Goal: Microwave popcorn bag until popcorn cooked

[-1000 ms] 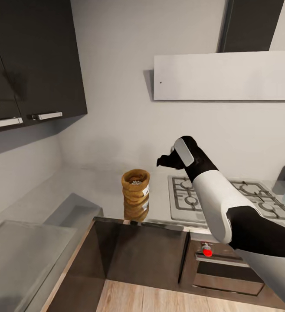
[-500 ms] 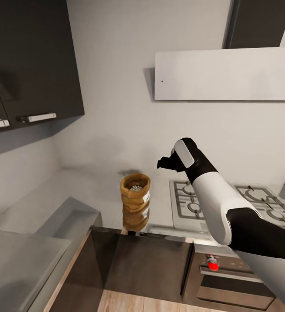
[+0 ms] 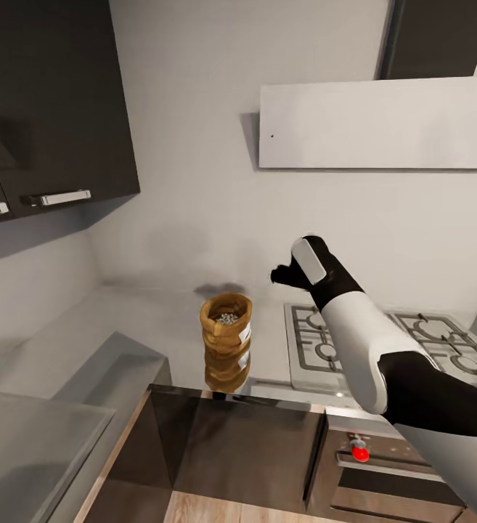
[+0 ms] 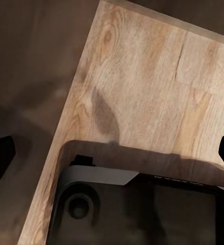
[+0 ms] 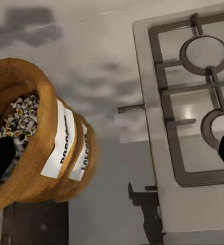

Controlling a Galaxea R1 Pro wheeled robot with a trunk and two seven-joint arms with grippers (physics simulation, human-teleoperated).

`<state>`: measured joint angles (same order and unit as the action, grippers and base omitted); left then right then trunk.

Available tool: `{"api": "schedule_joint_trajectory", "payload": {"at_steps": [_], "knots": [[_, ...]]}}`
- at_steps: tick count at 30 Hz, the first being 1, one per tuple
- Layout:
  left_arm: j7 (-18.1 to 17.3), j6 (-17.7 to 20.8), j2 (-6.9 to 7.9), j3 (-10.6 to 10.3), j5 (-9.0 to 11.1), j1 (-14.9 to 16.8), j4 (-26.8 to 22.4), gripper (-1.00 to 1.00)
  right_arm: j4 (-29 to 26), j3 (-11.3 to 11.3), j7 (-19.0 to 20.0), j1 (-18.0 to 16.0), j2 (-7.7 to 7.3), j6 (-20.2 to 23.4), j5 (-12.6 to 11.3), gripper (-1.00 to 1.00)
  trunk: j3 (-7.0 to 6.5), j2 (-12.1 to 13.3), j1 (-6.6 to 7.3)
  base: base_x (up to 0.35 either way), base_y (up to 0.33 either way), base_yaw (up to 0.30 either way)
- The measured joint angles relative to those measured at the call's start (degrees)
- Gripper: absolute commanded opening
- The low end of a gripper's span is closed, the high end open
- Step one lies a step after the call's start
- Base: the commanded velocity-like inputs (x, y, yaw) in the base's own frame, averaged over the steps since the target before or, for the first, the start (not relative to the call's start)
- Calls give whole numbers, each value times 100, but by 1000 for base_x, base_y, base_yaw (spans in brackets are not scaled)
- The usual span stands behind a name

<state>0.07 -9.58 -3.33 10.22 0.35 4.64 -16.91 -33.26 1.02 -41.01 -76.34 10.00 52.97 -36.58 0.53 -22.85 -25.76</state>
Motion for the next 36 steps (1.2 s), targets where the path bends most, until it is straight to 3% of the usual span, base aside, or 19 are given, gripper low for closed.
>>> {"api": "schedule_joint_trajectory", "payload": {"at_steps": [2,3,4,7,12,13,14,16,17,18,19,23,33,36], "knots": [[1,0,1,0,-1,0,0,100,8,164,-641,73,0,-741,-994,100,0,0,0,0,0,0],[1,0,2,0,0,0,0,100,4,371,-842,123,0,-1270,-1287,100,0,0,0,0,0,0],[1,0,2,0,2,0,0,100,1,479,-902,144,0,-1571,-1407,100,0,0,0,0,0,0],[1,0,2,0,-2,0,0,100,0,716,-963,268,0,-2546,-2203,100,0,0,0,0,0,0],[1,0,2,0,-8,0,0,100,-41,1707,-928,369,0,-3145,-3086,100,0,0,0,0,0,0],[1,0,2,0,-9,0,0,100,-54,1990,-937,392,0,-3285,-3256,100,0,0,0,0,0,0],[1,0,2,0,-10,0,0,100,-126,2545,-960,483,0,-3553,-3437,100,0,0,0,0,0,0],[1,0,2,-1,-11,0,0,100,-501,3414,-1048,765,0,-3954,-3680,100,1,0,0,0,0,0],[-2,0,2,-1,-11,1,0,100,-944,3985,-1255,1029,0,-4213,-3959,100,1,-1,1,0,0,0],[-2,0,2,-1,-10,1,1,100,-1505,4594,-1703,1251,0,-4530,-4321,100,1,0,1,0,0,0],[0,0,2,0,-6,0,0,100,-1806,4942,-1997,1330,0,-4716,-4477,100,0,-1,1,0,0,0],[1,0,2,0,-3,0,0,100,-2075,5270,-2314,1402,0,-4867,-4631,100,0,0,0,0,0,0],[1,0,2,0,-3,0,0,100,-2087,5334,-2423,1434,0,-4827,-4669,100,0,0,0,1,0,0],[-1,0,2,0,-5,0,-1,100,-2087,5339,-2431,1425,0,-4752,-4809,100,0,-1,2,159,0,0]]}}
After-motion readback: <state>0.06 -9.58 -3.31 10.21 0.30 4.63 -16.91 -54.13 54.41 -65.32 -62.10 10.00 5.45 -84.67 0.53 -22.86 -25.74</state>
